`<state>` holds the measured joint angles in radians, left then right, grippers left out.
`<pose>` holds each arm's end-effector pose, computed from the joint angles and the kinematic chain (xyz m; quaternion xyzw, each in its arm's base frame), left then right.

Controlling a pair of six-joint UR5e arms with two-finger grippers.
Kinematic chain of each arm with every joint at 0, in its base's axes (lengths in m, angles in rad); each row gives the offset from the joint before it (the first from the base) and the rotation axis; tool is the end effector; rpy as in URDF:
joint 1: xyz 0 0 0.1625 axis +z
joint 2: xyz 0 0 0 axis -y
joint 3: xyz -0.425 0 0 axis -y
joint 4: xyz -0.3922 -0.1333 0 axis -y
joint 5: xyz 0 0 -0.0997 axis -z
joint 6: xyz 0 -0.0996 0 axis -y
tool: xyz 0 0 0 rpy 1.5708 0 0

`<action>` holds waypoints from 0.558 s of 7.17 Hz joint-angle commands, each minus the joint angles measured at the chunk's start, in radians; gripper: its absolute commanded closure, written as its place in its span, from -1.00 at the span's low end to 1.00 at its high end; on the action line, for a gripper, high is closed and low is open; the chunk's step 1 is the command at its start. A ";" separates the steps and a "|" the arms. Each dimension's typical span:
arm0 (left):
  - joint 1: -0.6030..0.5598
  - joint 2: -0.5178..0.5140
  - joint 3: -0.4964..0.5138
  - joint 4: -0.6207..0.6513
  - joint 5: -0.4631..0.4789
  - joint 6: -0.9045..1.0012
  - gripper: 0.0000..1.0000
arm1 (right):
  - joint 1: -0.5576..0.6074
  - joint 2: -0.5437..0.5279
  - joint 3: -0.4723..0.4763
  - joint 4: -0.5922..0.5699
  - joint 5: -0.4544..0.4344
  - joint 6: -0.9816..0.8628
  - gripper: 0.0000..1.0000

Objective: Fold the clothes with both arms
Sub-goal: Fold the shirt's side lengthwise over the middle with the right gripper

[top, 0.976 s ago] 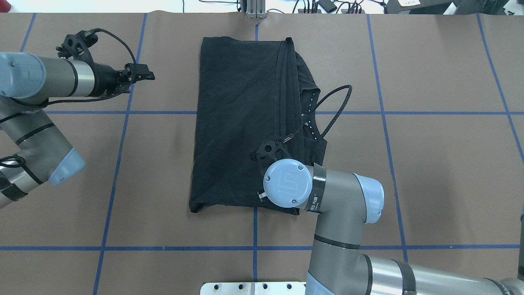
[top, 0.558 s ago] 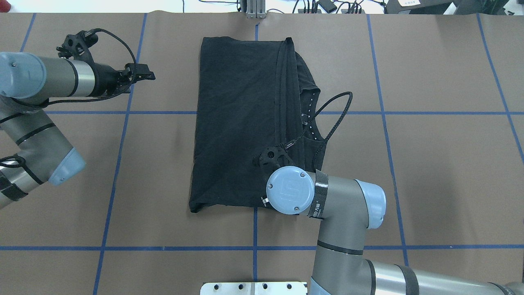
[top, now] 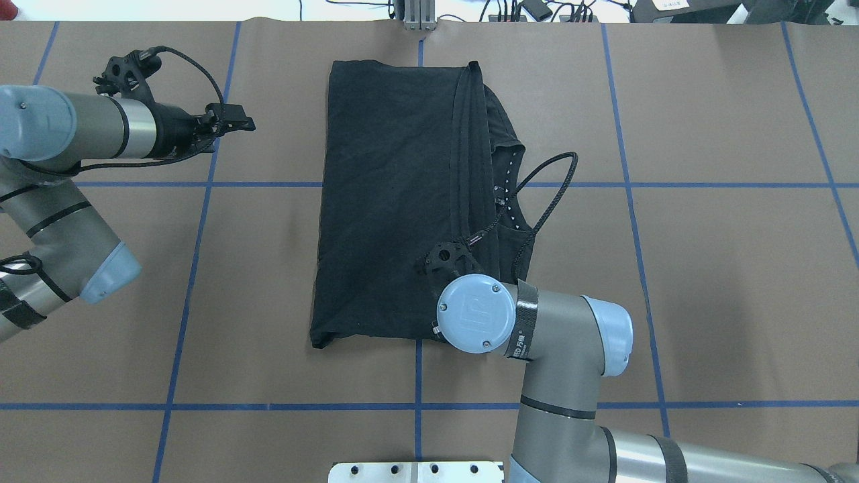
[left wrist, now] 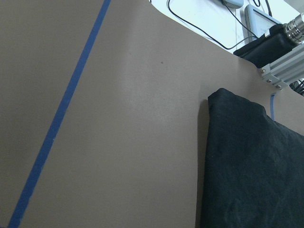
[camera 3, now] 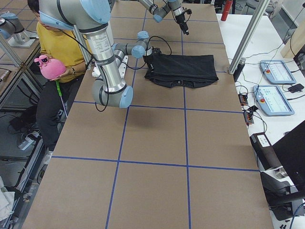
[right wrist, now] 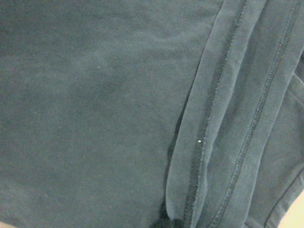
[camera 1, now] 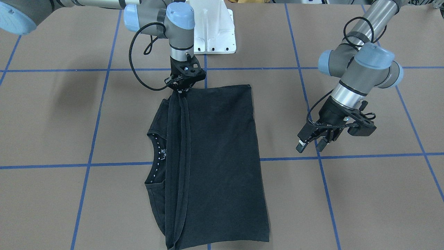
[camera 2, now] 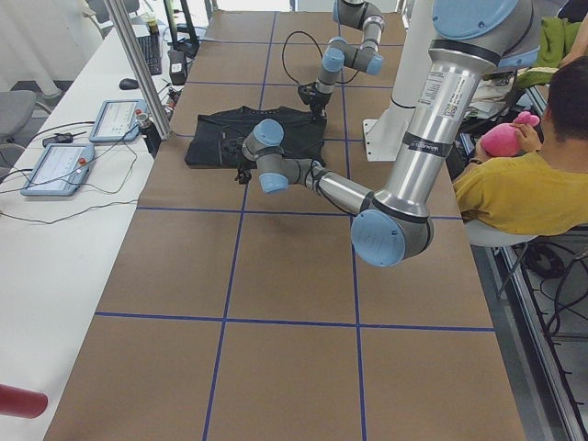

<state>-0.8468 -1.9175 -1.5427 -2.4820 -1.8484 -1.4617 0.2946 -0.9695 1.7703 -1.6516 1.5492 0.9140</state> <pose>0.3448 -0.5500 0.3774 0.1624 0.5593 -0.2172 0.7833 -0.5866 -0.3195 0.2405 0.1703 -0.3085 -0.1648 0.9212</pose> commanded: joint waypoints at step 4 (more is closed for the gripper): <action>0.006 -0.005 -0.005 0.000 0.001 -0.043 -1.00 | -0.122 -0.161 0.164 -0.102 -0.038 0.328 1.00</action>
<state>-0.8448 -1.9204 -1.5475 -2.4820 -1.8481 -1.4937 0.2391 -1.0886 1.9476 -1.7962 1.5345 1.0687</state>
